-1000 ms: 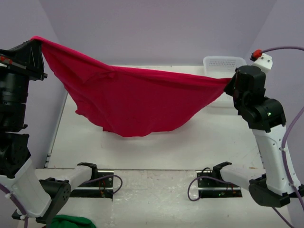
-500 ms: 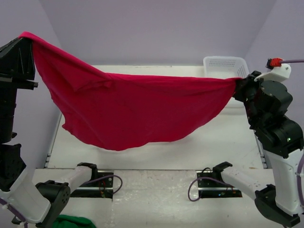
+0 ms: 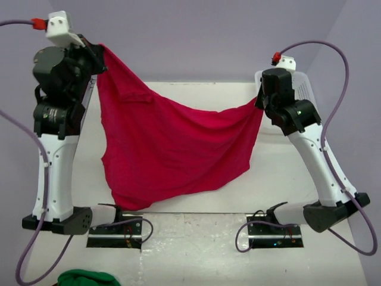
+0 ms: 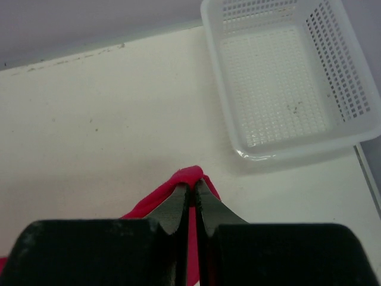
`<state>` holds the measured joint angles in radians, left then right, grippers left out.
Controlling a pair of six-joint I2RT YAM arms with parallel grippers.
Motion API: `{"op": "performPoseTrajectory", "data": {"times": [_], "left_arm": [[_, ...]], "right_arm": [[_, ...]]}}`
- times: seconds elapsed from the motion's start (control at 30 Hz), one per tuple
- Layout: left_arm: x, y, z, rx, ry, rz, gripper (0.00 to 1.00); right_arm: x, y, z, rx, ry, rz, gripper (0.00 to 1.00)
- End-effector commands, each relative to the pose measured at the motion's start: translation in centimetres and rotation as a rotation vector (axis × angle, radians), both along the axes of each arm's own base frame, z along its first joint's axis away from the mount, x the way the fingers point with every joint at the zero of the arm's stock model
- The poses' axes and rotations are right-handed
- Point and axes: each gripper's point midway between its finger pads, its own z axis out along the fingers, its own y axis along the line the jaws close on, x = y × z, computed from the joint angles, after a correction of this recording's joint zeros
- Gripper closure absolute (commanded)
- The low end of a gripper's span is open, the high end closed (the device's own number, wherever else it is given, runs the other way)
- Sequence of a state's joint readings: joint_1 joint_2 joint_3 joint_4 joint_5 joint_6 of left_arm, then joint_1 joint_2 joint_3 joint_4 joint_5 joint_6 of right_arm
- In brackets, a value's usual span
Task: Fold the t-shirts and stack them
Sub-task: Flatten out the tshirt
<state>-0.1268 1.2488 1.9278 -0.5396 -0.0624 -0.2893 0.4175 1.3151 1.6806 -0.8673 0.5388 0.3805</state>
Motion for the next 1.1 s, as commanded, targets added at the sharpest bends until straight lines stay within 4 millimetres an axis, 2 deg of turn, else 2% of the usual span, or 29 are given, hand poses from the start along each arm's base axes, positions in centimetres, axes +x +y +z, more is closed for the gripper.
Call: {"op": "performPoseTrajectory", "data": {"times": [0.0, 0.1, 0.2, 0.23, 0.3, 0.33, 0.4, 0.43, 0.5, 0.53, 0.6, 0.77, 0.87, 0.93, 1.03, 1.07], "left_arm": [[0.2, 1.1, 1.3, 0.019, -0.067, 0.061, 1.00], [-0.9, 0.8, 2.4, 0.017, -0.095, 0.039, 1.00], [-2.4, 0.2, 3.3, 0.012, -0.119, -0.005, 1.00], [-3.9, 0.1, 4.3, 0.005, -0.153, -0.021, 1.00], [-5.5, -0.3, 5.3, -0.002, -0.186, -0.055, 1.00], [-7.2, -0.6, 6.2, -0.005, -0.220, -0.086, 1.00], [-9.2, -0.9, 7.1, -0.015, -0.256, -0.115, 1.00], [-11.1, -0.9, 7.8, -0.027, -0.290, -0.128, 1.00], [-13.0, -1.2, 8.6, -0.034, -0.321, -0.159, 1.00], [-14.6, -1.2, 9.3, -0.041, -0.348, -0.171, 1.00], [-16.5, -1.3, 9.8, -0.040, -0.374, -0.190, 1.00], [-19.8, -1.9, 11.1, -0.031, -0.439, -0.246, 1.00], [-21.0, -2.3, 11.8, -0.028, -0.468, -0.274, 1.00], [-20.8, -2.3, 11.9, -0.028, -0.466, -0.269, 1.00], [-18.1, -2.1, 11.1, -0.051, -0.400, -0.247, 1.00], [-15.6, -2.2, 10.1, -0.059, -0.345, -0.240, 1.00]], "right_arm": [[0.3, 0.0, 2.7, 0.018, -0.087, -0.010, 1.00], [-0.1, -0.2, 3.5, 0.016, -0.111, -0.001, 1.00], [-1.6, -1.0, 4.9, 0.002, -0.144, -0.010, 1.00], [-2.0, -1.1, 5.2, 0.002, -0.153, -0.009, 1.00], [-3.0, -1.0, 6.0, 0.008, -0.180, 0.006, 1.00], [-4.0, -1.4, 6.7, 0.017, -0.205, 0.006, 1.00], [-5.0, -1.3, 7.0, 0.030, -0.214, 0.020, 1.00], [-5.8, -1.7, 7.4, 0.038, -0.229, 0.018, 1.00], [-6.8, -1.8, 7.5, 0.043, -0.234, 0.022, 1.00], [-7.5, -2.2, 7.7, 0.046, -0.243, 0.019, 1.00], [-8.2, -2.4, 7.8, 0.058, -0.253, 0.021, 1.00], [-10.1, -3.5, 8.9, 0.078, -0.291, 0.012, 1.00], [-10.7, -3.9, 9.4, 0.086, -0.305, 0.008, 1.00], [-10.8, -3.9, 9.7, 0.092, -0.308, 0.008, 1.00], [-9.8, -3.1, 9.5, 0.090, -0.290, 0.017, 1.00], [-9.4, -2.8, 9.3, 0.087, -0.281, 0.020, 1.00]]}}
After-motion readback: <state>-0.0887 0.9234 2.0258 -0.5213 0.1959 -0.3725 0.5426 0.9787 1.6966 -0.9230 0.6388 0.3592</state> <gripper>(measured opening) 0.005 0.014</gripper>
